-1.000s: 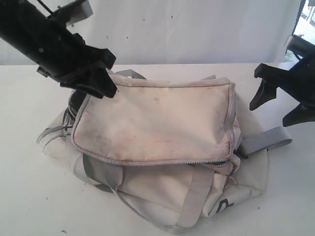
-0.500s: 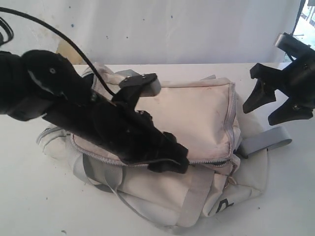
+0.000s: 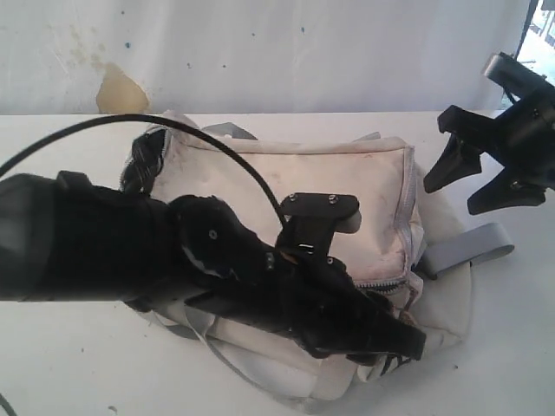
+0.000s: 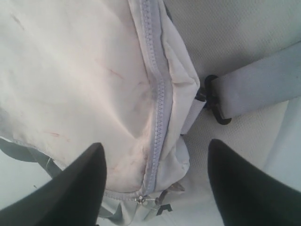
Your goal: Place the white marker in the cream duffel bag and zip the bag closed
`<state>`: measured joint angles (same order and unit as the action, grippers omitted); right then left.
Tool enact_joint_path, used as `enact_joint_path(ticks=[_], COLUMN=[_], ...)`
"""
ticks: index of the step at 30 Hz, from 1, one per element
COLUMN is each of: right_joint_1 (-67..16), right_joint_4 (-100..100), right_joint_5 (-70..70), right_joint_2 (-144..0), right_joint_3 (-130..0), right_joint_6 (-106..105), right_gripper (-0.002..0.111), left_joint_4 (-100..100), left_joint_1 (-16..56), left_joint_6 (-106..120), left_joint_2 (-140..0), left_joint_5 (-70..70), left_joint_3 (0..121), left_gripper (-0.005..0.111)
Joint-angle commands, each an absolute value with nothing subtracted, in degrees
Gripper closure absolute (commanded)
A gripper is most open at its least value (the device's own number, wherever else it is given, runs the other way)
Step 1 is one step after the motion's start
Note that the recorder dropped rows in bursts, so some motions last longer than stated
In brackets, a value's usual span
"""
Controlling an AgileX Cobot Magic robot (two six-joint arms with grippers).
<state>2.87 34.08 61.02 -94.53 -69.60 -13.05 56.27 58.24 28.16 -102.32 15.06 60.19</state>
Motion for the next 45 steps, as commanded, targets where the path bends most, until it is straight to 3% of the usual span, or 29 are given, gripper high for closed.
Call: enact_joint_path(ticks=[1,18,30,40,45], right_joint_1=[2.9,2.9,2.9,2.9,2.9], right_joint_4=[35.0,35.0,34.9,35.0,35.0], right_joint_5=[59.1,58.8,59.5,58.6,58.1], right_joint_2=[-94.5,-94.5,-94.5,-94.5,-94.5], right_joint_3=[-69.6,-69.6,-69.6,-69.6,-69.6], right_joint_6=[-13.7,-13.7,-13.7,-13.7,-13.7], right_gripper=[0.05,0.05,0.05,0.05,0.05], left_joint_4=[61.2,49.6,46.1,45.8,45.1], left_joint_1=[60.5,60.7,57.7,57.7,58.6], left_joint_6=[28.8,35.6,34.3,32.9,32.7], left_joint_2=[-104.4,-115.5,-117.4,-119.7,-120.7], left_joint_5=[12.0,11.6,5.5,11.6,5.2], left_joint_3=[63.1,73.4,74.7,74.6,74.7], left_gripper=[0.053,0.053,0.053,0.053,0.053])
